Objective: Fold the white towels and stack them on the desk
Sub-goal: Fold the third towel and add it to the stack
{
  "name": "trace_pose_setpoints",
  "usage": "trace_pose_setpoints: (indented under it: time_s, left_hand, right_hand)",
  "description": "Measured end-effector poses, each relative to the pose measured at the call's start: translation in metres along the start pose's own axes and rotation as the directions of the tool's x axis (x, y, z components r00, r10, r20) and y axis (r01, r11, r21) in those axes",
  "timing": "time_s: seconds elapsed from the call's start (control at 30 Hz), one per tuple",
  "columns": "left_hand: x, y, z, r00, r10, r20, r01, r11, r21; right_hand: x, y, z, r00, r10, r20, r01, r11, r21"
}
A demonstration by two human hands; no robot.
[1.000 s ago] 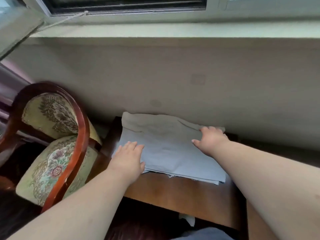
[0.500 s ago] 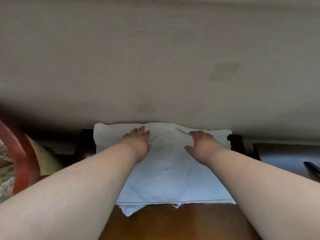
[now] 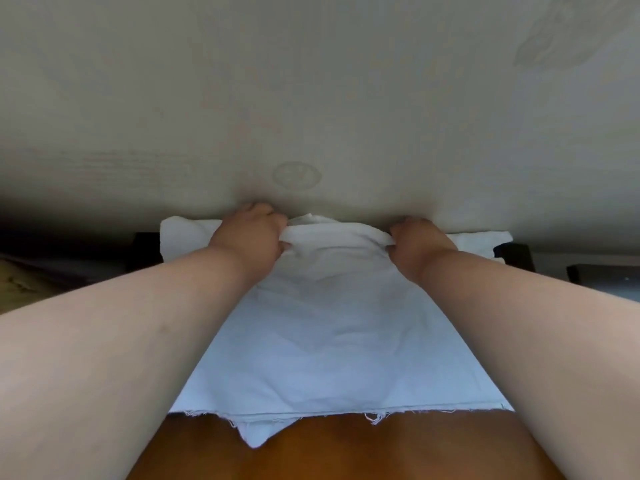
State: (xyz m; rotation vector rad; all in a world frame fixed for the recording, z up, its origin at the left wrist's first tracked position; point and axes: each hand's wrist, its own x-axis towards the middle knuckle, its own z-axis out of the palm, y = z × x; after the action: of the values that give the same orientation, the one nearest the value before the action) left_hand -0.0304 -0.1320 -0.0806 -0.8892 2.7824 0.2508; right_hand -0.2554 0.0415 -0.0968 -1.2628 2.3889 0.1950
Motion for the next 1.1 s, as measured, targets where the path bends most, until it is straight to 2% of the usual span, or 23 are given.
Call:
trace_pose_setpoints:
  time_s: [0.1,0.2,0.33,0.37,0.4,0.47,0.53,0.6,0.7,0.77,0.9,0.97,1.03,1.1]
  left_hand:
    - [-0.019,-0.002,-0.004,0.999,0.049,-0.001,-0.049,0.999,0.018]
    - [-0.034,-0.001,-0.011,0.991,0.105,0.082,-0.108,0.993,0.037]
    - [-0.056,0.002,-0.015,0.921,0.102,0.376,-0.149,0.984,0.097]
    - [-0.062,0.005,-0.015,0.909,0.079,0.409,-0.134,0.985,0.108]
    - [-0.068,0.010,-0.017,0.909,0.051,0.414,-0.095,0.992,0.086]
    - [-0.080,0.025,-0.025,0.935,0.004,0.356,0.012,0.999,-0.041]
    - [-0.095,0.045,-0.043,0.969,-0.056,0.240,0.110,0.970,-0.219]
    - [-0.116,0.068,-0.064,0.982,-0.101,0.162,0.154,0.920,-0.361]
    - [-0.154,0.108,-0.098,0.994,-0.050,0.102,0.094,0.863,-0.496]
    - [-0.179,0.136,-0.120,0.996,0.018,0.083,0.037,0.791,-0.611]
    - [-0.207,0.180,-0.172,0.990,0.112,0.082,0.006,0.557,-0.831]
    - [-0.211,0.196,-0.196,0.992,0.123,0.030,-0.039,0.522,-0.852]
    - [-0.217,0.219,-0.216,0.986,0.165,-0.012,-0.097,0.517,-0.850]
    - [-0.229,0.249,-0.233,0.965,0.260,-0.041,-0.173,0.508,-0.844]
  right_hand:
    - [-0.014,0.012,-0.001,0.999,-0.014,-0.045,0.018,0.995,0.102]
    - [-0.035,0.025,-0.005,0.996,-0.088,-0.018,0.089,0.995,0.055]
    - [-0.065,0.039,-0.004,0.961,-0.055,0.273,0.083,0.992,-0.093]
    - [-0.073,0.038,-0.003,0.955,-0.023,0.295,0.052,0.995,-0.090]
    - [-0.082,0.036,-0.004,0.964,0.006,0.266,0.005,0.999,-0.038]
    - [-0.102,0.028,-0.009,0.989,0.104,0.106,-0.126,0.968,0.217]
    - [-0.129,0.018,-0.019,0.974,0.225,-0.010,-0.193,0.854,0.483]
    - [-0.163,0.007,-0.030,0.953,0.301,-0.031,-0.214,0.743,0.634]
    - [-0.223,-0.015,-0.050,0.937,0.347,-0.041,-0.159,0.528,0.834]
    - [-0.261,-0.031,-0.071,0.924,0.382,-0.024,-0.133,0.380,0.915]
    - [-0.329,-0.044,-0.115,0.897,0.441,0.019,-0.021,0.000,1.000]
    - [-0.363,-0.043,-0.134,0.917,0.400,0.013,0.047,-0.140,0.989]
    - [-0.397,-0.041,-0.148,0.924,0.383,-0.021,0.107,-0.205,0.973]
    - [-0.431,-0.038,-0.157,0.872,0.485,-0.068,0.147,-0.128,0.981]
